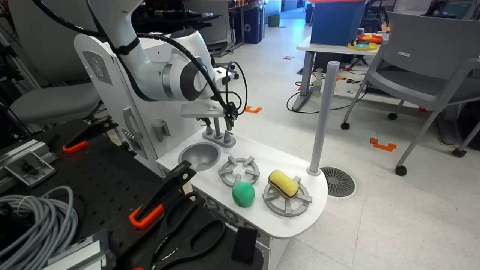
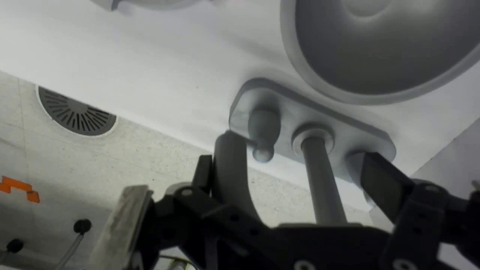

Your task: Move the faucet of the sink slightly to the left.

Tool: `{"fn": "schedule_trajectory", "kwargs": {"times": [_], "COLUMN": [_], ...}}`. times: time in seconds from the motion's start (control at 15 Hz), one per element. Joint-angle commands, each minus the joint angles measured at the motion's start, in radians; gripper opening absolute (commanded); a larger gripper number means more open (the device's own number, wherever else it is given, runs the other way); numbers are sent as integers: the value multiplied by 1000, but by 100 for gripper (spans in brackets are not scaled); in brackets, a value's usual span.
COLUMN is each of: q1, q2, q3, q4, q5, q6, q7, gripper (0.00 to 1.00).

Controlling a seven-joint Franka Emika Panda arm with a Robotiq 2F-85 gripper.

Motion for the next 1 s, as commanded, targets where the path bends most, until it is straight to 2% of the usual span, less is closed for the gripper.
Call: {"fn": "schedule_trajectory", "kwargs": {"times": [0.0, 0.4, 0.53, 0.73, 0.93], "q1": [-8, 4, -7, -59, -99], "q2": [-9, -6, -19, -61, -121], "q3": [35, 98, 140, 222, 218], "q4": [-45, -107, -141, -210, -268], "q5": [24, 28, 25, 15, 43], "q6": [-59, -28, -12, -17, -77], "q7": [-3, 6, -5, -41, -22], "gripper": [100, 100, 100, 100, 100]}}
